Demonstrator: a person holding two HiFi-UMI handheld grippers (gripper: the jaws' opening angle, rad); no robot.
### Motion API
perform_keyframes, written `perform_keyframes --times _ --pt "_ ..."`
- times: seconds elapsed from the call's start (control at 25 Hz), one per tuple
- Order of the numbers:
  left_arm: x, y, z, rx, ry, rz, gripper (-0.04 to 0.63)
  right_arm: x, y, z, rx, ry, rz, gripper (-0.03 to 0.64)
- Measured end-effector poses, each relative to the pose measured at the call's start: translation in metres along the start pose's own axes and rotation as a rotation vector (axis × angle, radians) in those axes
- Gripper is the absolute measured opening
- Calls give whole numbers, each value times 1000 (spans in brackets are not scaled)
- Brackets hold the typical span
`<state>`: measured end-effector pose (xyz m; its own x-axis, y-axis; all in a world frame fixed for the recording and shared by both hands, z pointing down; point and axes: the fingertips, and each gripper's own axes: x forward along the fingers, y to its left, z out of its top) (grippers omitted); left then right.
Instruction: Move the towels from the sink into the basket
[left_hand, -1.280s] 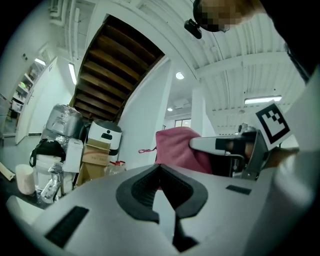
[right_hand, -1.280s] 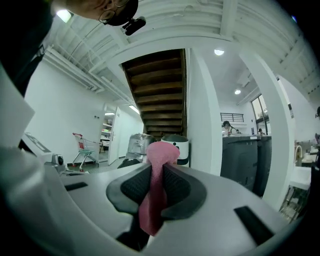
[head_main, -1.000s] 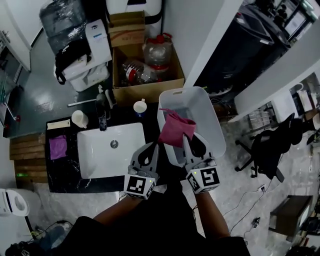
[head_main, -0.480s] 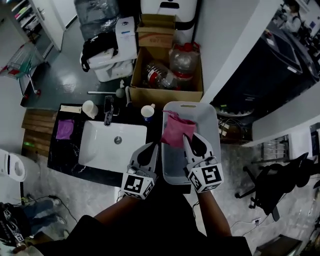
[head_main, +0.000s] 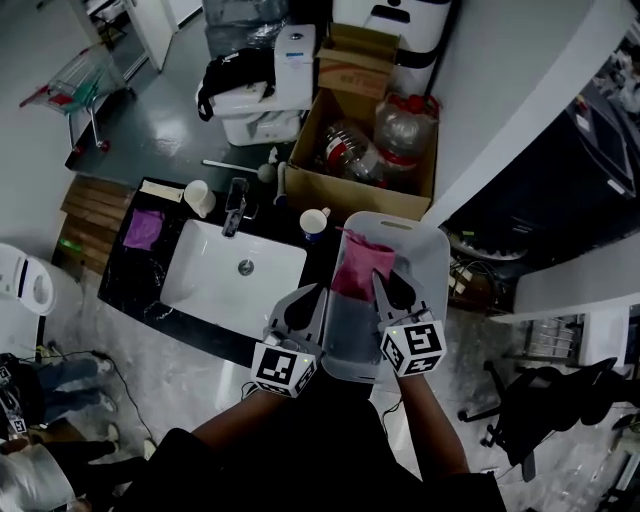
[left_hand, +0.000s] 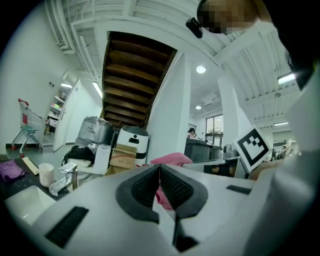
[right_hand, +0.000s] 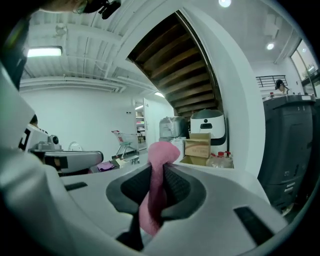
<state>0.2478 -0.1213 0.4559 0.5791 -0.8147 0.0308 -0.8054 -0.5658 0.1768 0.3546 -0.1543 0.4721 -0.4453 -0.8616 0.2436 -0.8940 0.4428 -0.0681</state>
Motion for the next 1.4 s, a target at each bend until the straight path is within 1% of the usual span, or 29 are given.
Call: perform_keyframes --times 0.12,0.2,0.44,0.64,0.76,0.84,0.96,1.08,1.24,1.4 --pt "3 3 -6 -2 8 1 14 11 0 -12 -24 41 11 72" --pt "4 5 -9 -4 6 9 14 18 0 -20 -8 62 15 72" --pt "18 10 -21 -14 40 3 14 39 -14 -51 166 117 5 72" --pt "27 8 -19 -14 45 -3 14 53 -27 -82 207 188 -31 72" --pt "33 5 -20 4 65 1 14 64 -36 -103 280 226 -34 72" --pt "36 5 -21 14 78 15 13 71 -42 -117 306 262 -32 72" --pt "36 7 -24 19 87 24 12 81 -49 -132 276 319 -21 72" --pt "35 9 -24 10 85 29 13 93 -47 -140 227 358 26 72" --pt "33 12 -14 4 49 48 12 104 -34 -146 225 386 86 73" --pt "35 11 -13 8 52 48 12 110 -36 -166 216 422 63 72"
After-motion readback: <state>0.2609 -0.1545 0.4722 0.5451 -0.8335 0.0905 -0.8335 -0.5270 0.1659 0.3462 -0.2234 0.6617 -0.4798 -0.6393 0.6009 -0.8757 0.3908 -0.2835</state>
